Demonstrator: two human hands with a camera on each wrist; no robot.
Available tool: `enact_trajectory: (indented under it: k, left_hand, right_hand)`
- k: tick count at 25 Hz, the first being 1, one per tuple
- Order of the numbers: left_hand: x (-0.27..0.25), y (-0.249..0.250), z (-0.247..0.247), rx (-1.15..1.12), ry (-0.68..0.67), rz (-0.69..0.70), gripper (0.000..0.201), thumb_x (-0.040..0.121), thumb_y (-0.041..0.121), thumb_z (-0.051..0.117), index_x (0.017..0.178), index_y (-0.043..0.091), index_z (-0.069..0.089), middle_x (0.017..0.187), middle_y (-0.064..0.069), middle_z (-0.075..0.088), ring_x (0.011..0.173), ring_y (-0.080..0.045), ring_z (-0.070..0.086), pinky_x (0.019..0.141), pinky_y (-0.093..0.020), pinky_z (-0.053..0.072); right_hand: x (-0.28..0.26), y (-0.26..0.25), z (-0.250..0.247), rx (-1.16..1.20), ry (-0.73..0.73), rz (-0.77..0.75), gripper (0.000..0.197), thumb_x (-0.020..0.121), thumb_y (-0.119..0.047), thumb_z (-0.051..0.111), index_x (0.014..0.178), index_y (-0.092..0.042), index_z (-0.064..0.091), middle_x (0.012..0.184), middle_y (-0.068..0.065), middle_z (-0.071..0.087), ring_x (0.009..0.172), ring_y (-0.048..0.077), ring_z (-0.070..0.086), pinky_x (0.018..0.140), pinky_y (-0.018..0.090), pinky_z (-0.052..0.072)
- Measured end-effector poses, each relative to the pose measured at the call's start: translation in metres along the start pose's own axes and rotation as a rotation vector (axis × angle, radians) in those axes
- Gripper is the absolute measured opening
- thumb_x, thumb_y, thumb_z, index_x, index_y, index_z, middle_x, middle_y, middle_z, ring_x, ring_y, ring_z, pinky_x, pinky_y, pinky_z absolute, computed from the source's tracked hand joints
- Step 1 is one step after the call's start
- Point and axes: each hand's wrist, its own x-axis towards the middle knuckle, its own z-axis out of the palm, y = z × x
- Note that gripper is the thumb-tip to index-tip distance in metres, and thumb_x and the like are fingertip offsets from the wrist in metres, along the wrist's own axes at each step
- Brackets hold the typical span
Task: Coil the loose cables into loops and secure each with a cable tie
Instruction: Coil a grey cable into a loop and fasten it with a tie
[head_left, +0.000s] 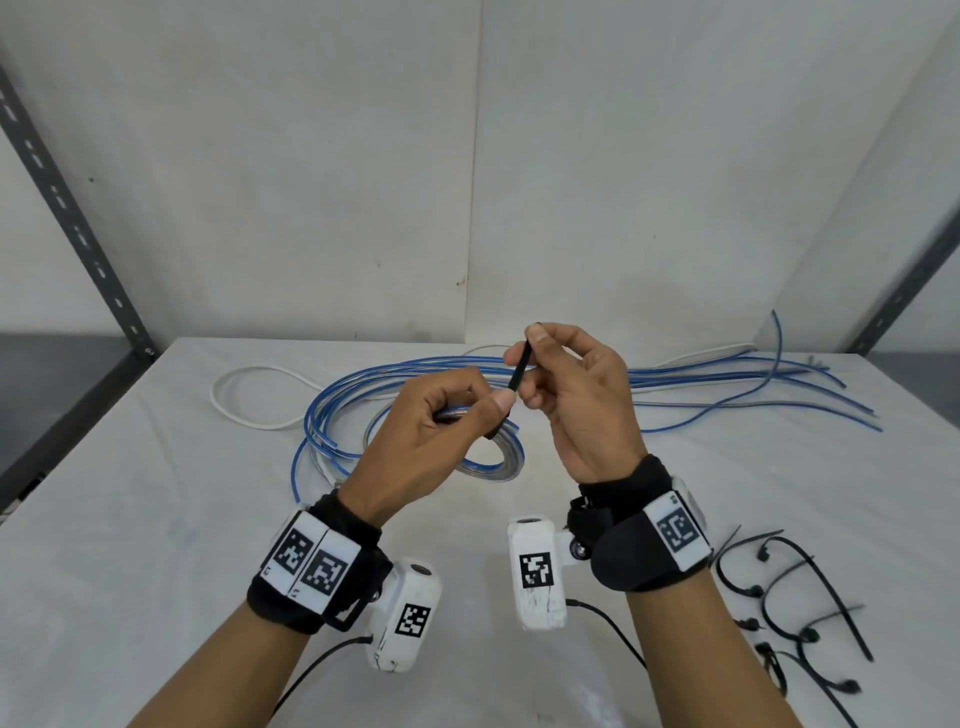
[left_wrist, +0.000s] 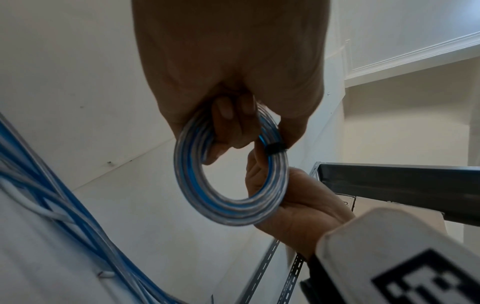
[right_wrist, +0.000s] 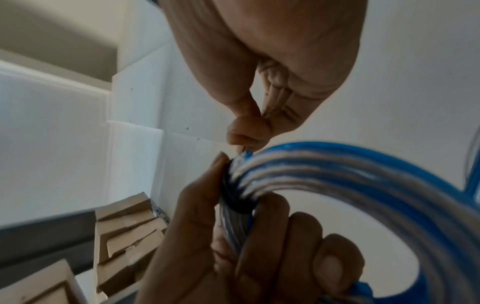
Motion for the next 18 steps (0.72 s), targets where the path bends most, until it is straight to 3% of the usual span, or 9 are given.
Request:
enact_trajectory:
  k: [4, 7, 12, 18]
  left_hand:
    - [0.000, -0.001, 0.001, -0.008, 0.029, 0.012, 0.044, 0.099, 0.036, 0.063, 0.071, 0.003, 0.060, 0.060, 0.009, 0.051, 0.055, -0.006, 0.047, 0.060, -0.018, 0.039]
    - [0.000, 0.000, 0.002, -0.007, 0.046, -0.017, 0.037, 0.097, 0.027, 0.066, 0.065, 0.009, 0.058, 0.056, 0.011, 0.051, 0.052, -0.003, 0.048, 0.059, -0.012, 0.038]
    - [0.001, -0.002, 0.002, -0.033, 0.037, -0.071, 0.033, 0.097, 0.018, 0.065, 0.066, 0.009, 0.056, 0.059, 0.009, 0.051, 0.053, -0.002, 0.049, 0.060, -0.012, 0.041]
    - [0.001, -0.002, 0.002, -0.056, 0.036, -0.050, 0.041, 0.090, 0.034, 0.066, 0.076, -0.004, 0.059, 0.060, 0.011, 0.052, 0.054, -0.008, 0.046, 0.058, -0.021, 0.040]
  right_hand:
    - [-0.002, -0.003, 0.002, -0.051, 0.038, -0.089, 0.013, 0.103, -0.009, 0.055, 0.107, 0.004, 0.057, 0.075, 0.010, 0.072, 0.046, 0.015, 0.051, 0.048, 0.022, 0.044]
    - [-0.003, -0.003, 0.003, -0.091, 0.020, -0.118, 0.012, 0.104, -0.008, 0.054, 0.106, 0.004, 0.057, 0.074, 0.008, 0.071, 0.049, 0.014, 0.049, 0.049, 0.023, 0.042]
    - [-0.003, -0.005, 0.001, -0.075, -0.002, -0.164, 0.007, 0.104, -0.005, 0.052, 0.101, 0.001, 0.056, 0.073, 0.009, 0.070, 0.052, 0.014, 0.048, 0.052, 0.023, 0.043]
    - [-0.013, -0.017, 0.007, -0.044, 0.020, -0.242, 0.010, 0.103, -0.006, 0.054, 0.093, -0.007, 0.057, 0.071, 0.007, 0.069, 0.051, 0.014, 0.046, 0.052, 0.023, 0.042]
